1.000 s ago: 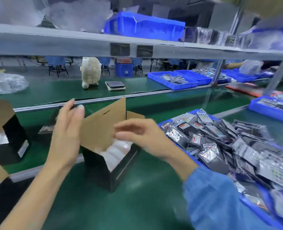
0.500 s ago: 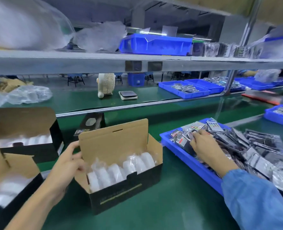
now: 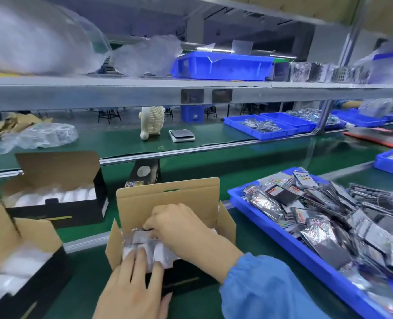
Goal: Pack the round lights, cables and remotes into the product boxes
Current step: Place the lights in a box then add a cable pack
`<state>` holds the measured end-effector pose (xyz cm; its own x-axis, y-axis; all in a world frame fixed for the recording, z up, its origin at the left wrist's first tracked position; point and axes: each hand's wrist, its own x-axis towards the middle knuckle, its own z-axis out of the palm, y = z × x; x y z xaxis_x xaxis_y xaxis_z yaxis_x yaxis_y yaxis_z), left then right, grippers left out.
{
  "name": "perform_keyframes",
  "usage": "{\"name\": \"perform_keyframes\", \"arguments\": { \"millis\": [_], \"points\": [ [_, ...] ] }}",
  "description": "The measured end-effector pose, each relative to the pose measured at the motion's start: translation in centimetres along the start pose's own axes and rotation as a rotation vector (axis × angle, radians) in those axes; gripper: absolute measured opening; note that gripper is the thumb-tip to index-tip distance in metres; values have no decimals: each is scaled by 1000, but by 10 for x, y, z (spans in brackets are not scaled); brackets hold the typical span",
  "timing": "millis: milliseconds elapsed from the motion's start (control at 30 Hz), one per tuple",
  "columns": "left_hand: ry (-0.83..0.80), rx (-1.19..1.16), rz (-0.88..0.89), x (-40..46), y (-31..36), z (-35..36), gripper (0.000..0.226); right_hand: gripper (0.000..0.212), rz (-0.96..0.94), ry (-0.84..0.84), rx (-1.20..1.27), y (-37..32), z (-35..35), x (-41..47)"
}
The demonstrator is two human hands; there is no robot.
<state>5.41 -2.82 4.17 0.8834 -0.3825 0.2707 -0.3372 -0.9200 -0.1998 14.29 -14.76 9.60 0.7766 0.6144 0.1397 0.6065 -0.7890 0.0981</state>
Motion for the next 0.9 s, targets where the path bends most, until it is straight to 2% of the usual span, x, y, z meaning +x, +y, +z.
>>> {"name": "perform_keyframes", "arguments": {
  "millis": [167, 200, 267, 300, 333, 367, 400, 433, 467, 500, 533, 567, 700, 767, 833, 900],
  "points": [
    [14, -57, -60, 9, 8, -7, 61, 20, -129, 23, -309, -17, 1, 10],
    [7, -73, -65, 9, 10, -9, 60, 21, -155, -21, -242, -18, 3, 7],
    [-5, -95, -79, 7, 11, -9, 62, 28, -199, -70, 64, 1, -1, -5],
    [-17, -105, -83, 7, 10, -9, 64, 32, -176, 50, 215, 22, -7, -15],
    [-24, -112, -83, 9, 8, -9, 66, 29, -78, 305, 328, 48, -13, -27],
    [-31, -115, -80, 12, 7, -10, 68, 24, 87, 585, 371, 79, -16, -43],
    [-22, -100, -54, 17, 6, -14, 71, 22, 291, 775, 335, 111, -16, -61],
    [19, -71, -2, 22, 5, -16, 73, 26, 505, 734, 241, 139, -11, -80],
    [38, -82, 34, 29, 4, -15, 75, 31, 682, 467, 147, 163, -1, -95],
    [35, -114, 60, 34, 3, -13, 77, 32, 787, 149, 80, 178, 12, -106],
    [-5, -153, 79, 39, 1, -10, 79, 27, 827, -55, 42, 185, 27, -112],
    [-34, -197, 92, 44, -2, -4, 82, 21, 826, -120, 0, 186, 40, -116],
    [-113, -267, 79, 49, -10, 16, 85, 17, 850, -56, -133, 183, 55, -109],
    [-125, -254, 92, 49, -12, 16, 84, 20, 971, 45, -40, 189, 46, -110],
    [-116, -239, 87, 48, -13, 16, 84, 24, 995, 254, 176, 190, 27, -117],
    [-107, -240, 84, 47, -13, 18, 85, 24, 748, 634, 290, 168, -4, -117]
  ]
}}
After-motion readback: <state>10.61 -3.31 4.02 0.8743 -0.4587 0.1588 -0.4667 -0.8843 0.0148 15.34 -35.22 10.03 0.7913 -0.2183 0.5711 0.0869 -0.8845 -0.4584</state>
